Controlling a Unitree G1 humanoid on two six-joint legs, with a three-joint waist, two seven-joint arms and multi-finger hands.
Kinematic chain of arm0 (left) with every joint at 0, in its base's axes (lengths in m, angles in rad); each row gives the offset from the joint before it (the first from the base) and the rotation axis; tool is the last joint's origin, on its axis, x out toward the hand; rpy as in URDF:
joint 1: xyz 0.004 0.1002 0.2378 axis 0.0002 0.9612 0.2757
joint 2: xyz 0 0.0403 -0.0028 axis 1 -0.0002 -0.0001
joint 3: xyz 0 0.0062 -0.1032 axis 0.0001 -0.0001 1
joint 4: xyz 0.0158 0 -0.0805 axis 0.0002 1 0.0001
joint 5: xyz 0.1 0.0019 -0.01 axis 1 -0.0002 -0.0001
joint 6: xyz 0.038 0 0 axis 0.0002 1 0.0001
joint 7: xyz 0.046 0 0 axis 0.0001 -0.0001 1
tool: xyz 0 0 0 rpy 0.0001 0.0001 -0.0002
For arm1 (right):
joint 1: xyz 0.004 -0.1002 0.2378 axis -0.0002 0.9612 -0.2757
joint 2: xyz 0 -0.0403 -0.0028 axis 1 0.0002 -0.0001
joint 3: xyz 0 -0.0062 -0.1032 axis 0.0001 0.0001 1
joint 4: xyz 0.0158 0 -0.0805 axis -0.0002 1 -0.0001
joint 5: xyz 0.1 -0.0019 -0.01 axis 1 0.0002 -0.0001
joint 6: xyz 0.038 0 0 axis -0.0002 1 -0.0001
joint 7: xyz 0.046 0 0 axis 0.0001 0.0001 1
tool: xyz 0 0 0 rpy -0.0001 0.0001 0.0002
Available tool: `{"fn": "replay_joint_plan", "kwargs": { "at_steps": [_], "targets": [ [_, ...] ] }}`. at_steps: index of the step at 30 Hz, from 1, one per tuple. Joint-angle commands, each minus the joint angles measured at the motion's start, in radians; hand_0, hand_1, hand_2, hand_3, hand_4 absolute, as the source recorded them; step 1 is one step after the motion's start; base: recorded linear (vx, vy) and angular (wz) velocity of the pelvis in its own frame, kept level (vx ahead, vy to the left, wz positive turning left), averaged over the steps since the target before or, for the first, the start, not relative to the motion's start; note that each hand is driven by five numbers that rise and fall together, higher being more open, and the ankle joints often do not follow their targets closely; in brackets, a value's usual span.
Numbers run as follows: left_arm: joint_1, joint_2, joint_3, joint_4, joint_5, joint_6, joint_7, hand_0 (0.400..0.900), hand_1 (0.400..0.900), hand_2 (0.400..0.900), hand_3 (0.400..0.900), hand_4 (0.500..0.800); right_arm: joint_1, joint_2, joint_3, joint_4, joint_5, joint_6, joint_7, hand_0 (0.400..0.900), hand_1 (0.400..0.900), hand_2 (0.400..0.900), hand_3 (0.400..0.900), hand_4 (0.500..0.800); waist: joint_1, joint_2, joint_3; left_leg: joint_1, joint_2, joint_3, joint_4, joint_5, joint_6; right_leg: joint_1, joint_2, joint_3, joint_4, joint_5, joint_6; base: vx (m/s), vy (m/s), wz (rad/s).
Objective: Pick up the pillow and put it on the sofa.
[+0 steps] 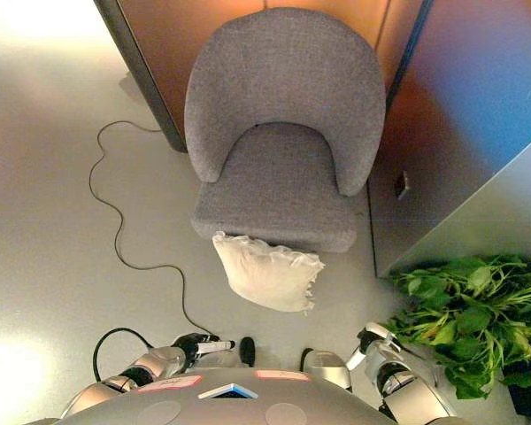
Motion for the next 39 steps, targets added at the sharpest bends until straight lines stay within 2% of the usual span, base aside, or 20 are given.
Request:
{"fn": "replay_joint_plan", "kwargs": {
  "at_steps": [1,6,13,19,22,24,25,29,32,39],
  "targets": [
    [-0.077,0.011,0.009,0.039,0.022,-0.013,-0.002,0.9,0.9,0.9,0.9,0.8,-0.069,-0.011,0.038,0.004,-0.027,0.005,-0.03,0.9,0.9,0.9,0.9,0.8,-0.009,-0.041,0.04,0.042,-0.033,0.017,0.008,-0.159,0.022,0.018,-0.038,0.012,-0.08,0.039,0.092,0.0,0.0,0.0],
    [-0.073,0.013,0.008,0.038,0.011,-0.002,-0.014,0.9,0.9,0.9,0.9,0.8,-0.071,-0.015,0.043,0.002,-0.017,0.002,-0.036,0.9,0.9,0.9,0.9,0.8,-0.006,-0.039,0.044,0.041,-0.033,0.016,0.005,-0.157,0.022,0.018,-0.041,0.006,-0.083,0.042,0.094,0.0,-0.003,0.01],
    [-0.06,0.011,0.013,0.043,0.016,-0.006,0.007,0.9,0.9,0.9,0.9,0.8,-0.07,-0.013,0.035,0.003,0.015,0.0,-0.051,0.9,0.9,0.9,0.9,0.8,0.001,-0.038,0.044,0.04,-0.033,0.013,0.001,-0.156,0.021,0.021,-0.044,-0.005,-0.086,0.043,0.094,0.01,-0.006,0.01],
    [-0.042,0.016,0.022,0.028,-0.006,-0.02,0.024,0.9,0.9,0.9,0.9,0.8,-0.074,-0.02,0.024,-0.016,0.061,-0.039,-0.107,0.9,0.9,0.9,0.9,0.8,0.011,-0.033,0.064,0.023,-0.036,0.002,0.012,-0.153,0.024,0.001,-0.049,-0.01,-0.053,0.03,0.092,0.07,-0.041,0.05],
    [-0.05,0.029,0.01,0.002,-0.068,-0.03,0.035,0.9,0.9,0.9,0.9,0.8,-0.114,-0.041,0.031,-0.044,0.092,-0.058,-0.143,0.9,0.9,0.9,0.9,0.8,0.022,-0.025,0.097,-0.031,-0.038,-0.013,0.052,-0.151,0.027,-0.048,-0.053,-0.008,-0.004,0.014,0.083,-0.03,-0.056,0.16],
    [-0.072,0.045,0.0,-0.022,-0.142,-0.041,0.038,0.9,0.9,0.9,0.9,0.8,-0.168,-0.066,0.042,-0.066,0.12,-0.07,-0.168,0.9,0.9,0.9,0.9,0.8,0.033,-0.018,0.141,-0.106,-0.043,-0.027,0.105,-0.147,0.03,-0.114,-0.059,-0.009,0.047,0.004,0.073,-0.26,-0.075,0.23],
    [-0.11,0.068,-0.004,-0.049,-0.194,-0.064,0.026,0.9,0.9,0.9,0.9,0.8,-0.257,-0.101,0.049,-0.083,0.162,-0.066,-0.196,0.9,0.9,0.9,0.9,0.8,0.049,-0.011,0.212,-0.203,-0.052,-0.05,0.175,-0.135,0.028,-0.193,-0.065,-0.02,0.107,0.0,0.061,-0.37,-0.1,0.3],
    [-0.142,0.115,-0.014,-0.103,-0.279,-0.094,-0.007,0.9,0.9,0.9,0.9,0.8,-0.426,-0.185,0.049,-0.092,0.219,-0.029,-0.206,0.9,0.9,0.9,0.9,0.8,0.078,0.02,0.301,-0.329,-0.061,-0.076,0.24,-0.103,0.021,-0.316,-0.072,-0.047,0.195,-0.004,0.045,-0.21,-0.073,0.25],
    [-0.138,0.15,-0.022,-0.157,-0.325,-0.12,-0.032,0.9,0.9,0.9,0.9,0.8,-0.548,-0.265,0.05,-0.082,0.242,-0.013,-0.2,0.9,0.9,0.9,0.9,0.8,0.111,0.05,0.344,-0.38,-0.066,-0.095,0.239,-0.077,0.013,-0.364,-0.076,-0.078,0.223,-0.011,0.036,-0.09,-0.071,0.28],
    [-0.093,0.193,-0.028,-0.275,-0.381,-0.146,-0.034,0.9,0.9,0.9,0.9,0.8,-0.692,-0.389,0.052,-0.059,0.27,0.02,-0.166,0.9,0.9,0.9,0.9,0.8,0.166,0.104,0.398,-0.471,-0.095,-0.129,0.282,-0.063,0.002,-0.449,-0.097,-0.129,0.328,-0.058,0.017,-0.03,-0.034,0.24]
  ]
}}
